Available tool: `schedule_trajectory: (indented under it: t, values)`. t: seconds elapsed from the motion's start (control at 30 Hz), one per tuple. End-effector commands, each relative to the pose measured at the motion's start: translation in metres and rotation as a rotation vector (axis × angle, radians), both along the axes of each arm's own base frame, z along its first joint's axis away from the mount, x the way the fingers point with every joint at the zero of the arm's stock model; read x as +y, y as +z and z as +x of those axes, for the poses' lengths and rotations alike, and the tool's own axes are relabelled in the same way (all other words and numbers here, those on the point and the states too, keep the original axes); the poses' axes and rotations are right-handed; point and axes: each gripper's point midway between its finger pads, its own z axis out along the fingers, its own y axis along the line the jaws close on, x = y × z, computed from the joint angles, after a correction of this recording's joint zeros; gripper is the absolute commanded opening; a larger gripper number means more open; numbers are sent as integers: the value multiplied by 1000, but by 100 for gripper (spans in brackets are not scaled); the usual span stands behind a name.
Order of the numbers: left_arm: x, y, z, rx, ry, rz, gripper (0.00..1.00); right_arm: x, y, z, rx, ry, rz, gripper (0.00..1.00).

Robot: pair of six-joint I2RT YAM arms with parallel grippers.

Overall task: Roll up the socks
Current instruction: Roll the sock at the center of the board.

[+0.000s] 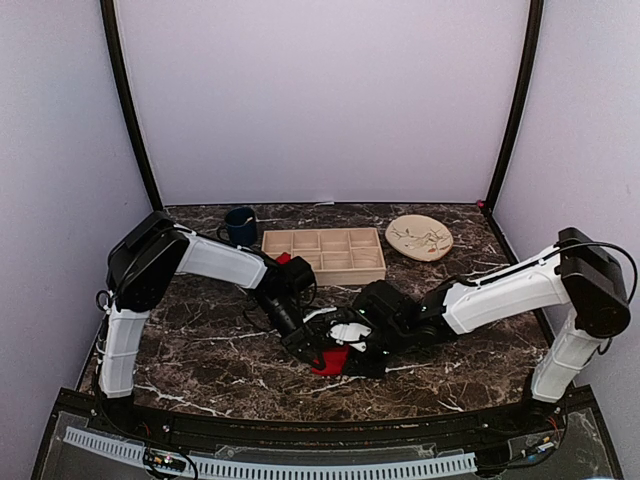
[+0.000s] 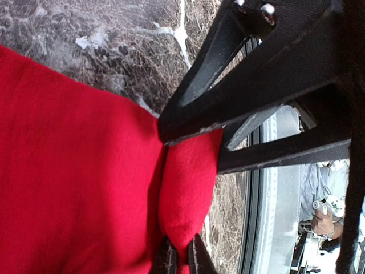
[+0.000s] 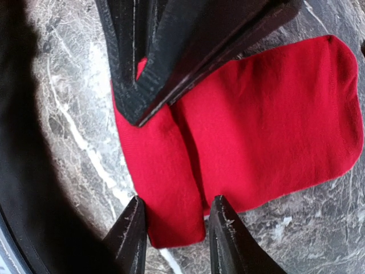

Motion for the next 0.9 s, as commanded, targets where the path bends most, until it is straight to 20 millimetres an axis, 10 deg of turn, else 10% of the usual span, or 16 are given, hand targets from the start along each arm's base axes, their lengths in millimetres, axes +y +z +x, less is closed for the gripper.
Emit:
schedule_trajectory:
  t: [0.0, 0.5, 0.87]
  values:
    - [4, -2, -1, 21, -7, 17, 0, 11, 3, 3, -30, 30, 6, 35]
    - [5, -3, 0, 30, 0, 17, 0, 10, -12, -9, 47, 65, -15, 7]
    - [17, -9, 14, -23, 57, 96, 29, 8, -14, -11, 160, 57, 4, 2]
